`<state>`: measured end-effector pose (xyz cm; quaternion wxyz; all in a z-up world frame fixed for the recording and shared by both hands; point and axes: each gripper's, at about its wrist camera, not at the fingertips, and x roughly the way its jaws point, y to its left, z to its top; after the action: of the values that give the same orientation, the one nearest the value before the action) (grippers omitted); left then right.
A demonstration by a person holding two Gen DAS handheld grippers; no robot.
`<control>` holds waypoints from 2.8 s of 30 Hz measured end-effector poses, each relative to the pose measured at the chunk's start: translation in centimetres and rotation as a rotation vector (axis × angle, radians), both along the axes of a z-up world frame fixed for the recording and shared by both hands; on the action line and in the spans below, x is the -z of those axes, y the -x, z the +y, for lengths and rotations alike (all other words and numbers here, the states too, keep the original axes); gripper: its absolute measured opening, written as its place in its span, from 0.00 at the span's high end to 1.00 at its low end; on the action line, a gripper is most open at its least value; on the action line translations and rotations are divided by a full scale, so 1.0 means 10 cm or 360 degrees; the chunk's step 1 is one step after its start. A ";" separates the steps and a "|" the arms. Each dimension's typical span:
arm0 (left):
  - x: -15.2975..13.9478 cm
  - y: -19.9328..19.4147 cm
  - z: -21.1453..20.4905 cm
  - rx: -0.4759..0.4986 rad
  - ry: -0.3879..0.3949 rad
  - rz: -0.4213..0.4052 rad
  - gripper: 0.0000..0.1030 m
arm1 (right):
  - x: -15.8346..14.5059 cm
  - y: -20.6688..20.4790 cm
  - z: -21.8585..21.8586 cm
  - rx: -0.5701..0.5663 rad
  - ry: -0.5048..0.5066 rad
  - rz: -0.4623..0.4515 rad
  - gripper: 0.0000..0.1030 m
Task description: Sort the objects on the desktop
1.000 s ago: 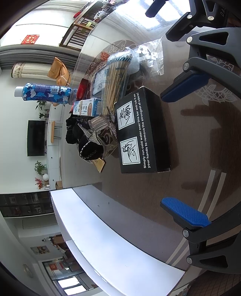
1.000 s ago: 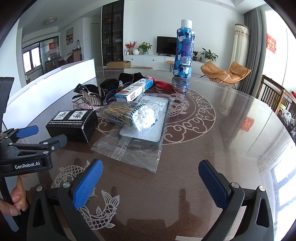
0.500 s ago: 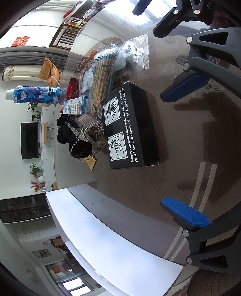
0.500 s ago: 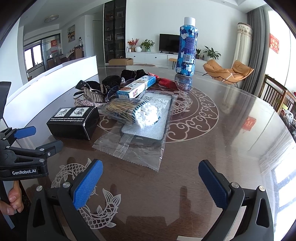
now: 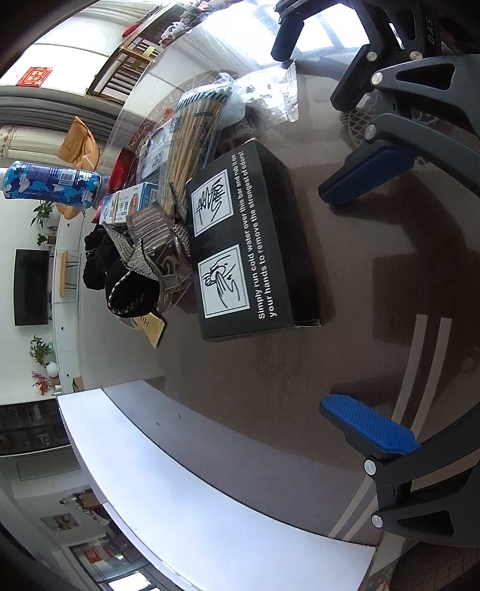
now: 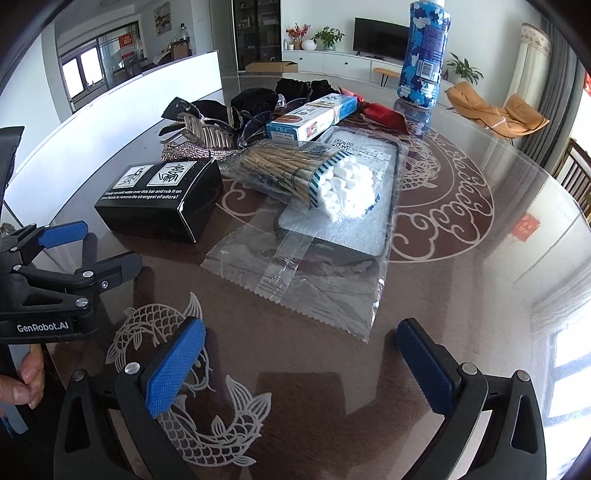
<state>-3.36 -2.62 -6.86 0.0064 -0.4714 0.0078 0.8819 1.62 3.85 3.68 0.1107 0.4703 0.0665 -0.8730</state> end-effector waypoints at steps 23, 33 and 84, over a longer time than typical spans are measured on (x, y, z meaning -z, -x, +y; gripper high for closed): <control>0.01 0.73 0.11 0.0228 -0.0015 0.0031 0.00 | 0.02 0.67 0.03 0.0098 0.0016 0.0058 0.00; 0.01 0.91 0.16 0.0311 -0.0012 0.0049 0.00 | 0.02 0.67 0.03 0.0098 0.0017 0.0058 0.00; 0.01 1.00 0.20 0.0361 -0.0012 0.0050 0.00 | 0.02 0.68 0.04 0.0095 0.0018 0.0059 0.00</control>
<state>-13.38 -0.57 -6.97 0.1078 -0.4535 0.0579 0.8828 -5.14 4.25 3.48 0.0860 0.4552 0.0496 -0.8849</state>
